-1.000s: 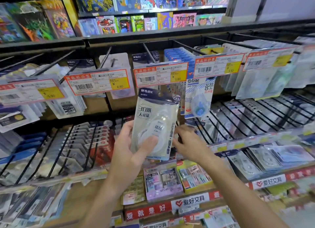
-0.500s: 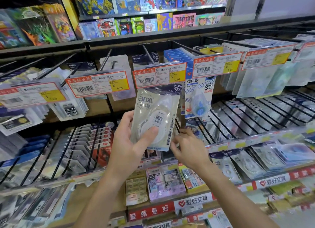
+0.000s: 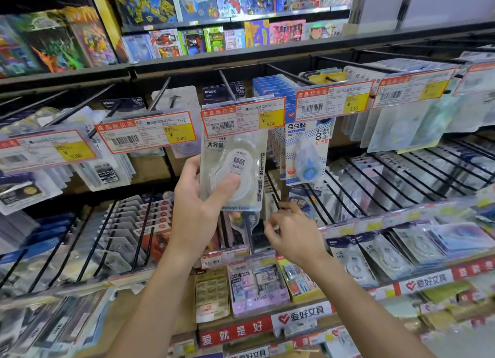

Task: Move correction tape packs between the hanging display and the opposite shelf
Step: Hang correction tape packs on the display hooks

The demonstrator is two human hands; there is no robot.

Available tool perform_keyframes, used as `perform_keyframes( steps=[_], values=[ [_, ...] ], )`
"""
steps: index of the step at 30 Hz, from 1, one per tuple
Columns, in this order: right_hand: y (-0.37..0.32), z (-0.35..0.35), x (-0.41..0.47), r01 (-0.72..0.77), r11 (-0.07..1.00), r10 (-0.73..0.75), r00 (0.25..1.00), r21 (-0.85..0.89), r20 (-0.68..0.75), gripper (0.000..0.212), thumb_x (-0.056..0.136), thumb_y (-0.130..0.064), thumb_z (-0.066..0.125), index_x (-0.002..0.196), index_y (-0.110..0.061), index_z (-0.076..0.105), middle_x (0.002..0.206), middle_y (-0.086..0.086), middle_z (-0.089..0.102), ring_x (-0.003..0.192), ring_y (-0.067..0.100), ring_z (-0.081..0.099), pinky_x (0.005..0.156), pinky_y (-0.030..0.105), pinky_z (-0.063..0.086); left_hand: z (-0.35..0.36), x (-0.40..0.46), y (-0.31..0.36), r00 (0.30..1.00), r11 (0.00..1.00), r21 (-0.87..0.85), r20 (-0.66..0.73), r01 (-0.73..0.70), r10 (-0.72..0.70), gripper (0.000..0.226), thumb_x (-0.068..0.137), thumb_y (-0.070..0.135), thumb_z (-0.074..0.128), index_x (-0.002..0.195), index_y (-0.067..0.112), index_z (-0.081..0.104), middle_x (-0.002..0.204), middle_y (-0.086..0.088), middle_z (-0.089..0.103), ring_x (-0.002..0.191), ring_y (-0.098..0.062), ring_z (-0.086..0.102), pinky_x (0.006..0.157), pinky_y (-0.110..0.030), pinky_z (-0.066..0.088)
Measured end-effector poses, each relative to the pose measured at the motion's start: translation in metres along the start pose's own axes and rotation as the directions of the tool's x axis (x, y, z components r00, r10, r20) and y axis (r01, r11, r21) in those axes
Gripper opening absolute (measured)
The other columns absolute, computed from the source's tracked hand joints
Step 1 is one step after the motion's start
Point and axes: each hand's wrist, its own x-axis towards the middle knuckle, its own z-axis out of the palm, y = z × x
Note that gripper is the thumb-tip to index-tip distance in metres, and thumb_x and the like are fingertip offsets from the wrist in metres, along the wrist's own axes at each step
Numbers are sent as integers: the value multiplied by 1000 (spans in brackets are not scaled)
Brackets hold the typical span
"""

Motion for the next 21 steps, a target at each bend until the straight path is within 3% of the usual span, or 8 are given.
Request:
perform_keyframes(
  steps=[6, 11, 21],
  values=[
    [0, 1, 0, -4, 1000, 4, 1000, 5, -19, 31, 95, -37, 50, 77, -19, 67, 107, 0, 73, 131, 15, 48, 65, 40, 57, 4, -1, 1, 999, 998, -40, -14, 46, -46, 36, 83, 24, 67, 116, 19, 51, 106, 3, 74, 92, -25, 75, 51, -35, 60],
    [-2, -3, -1, -7, 1000, 7, 1000, 5, -10, 30, 96, -36, 50, 81, -18, 69, 108, 0, 73, 134, 13, 44, 68, 40, 56, 9, -4, -2, 994, 990, -93, 0, 104, -105, 35, 85, 26, 65, 116, 20, 51, 107, 1, 73, 94, -24, 75, 53, -41, 62],
    [-3, -3, -2, -2, 1000, 1, 1000, -8, -29, 31, 96, -36, 49, 79, -17, 67, 102, -1, 73, 132, 13, 46, 68, 40, 56, 5, -11, -21, 985, 983, -78, 52, 166, -163, 37, 88, 25, 63, 123, 16, 54, 116, -5, 69, 99, -26, 73, 60, -39, 63]
  ],
)
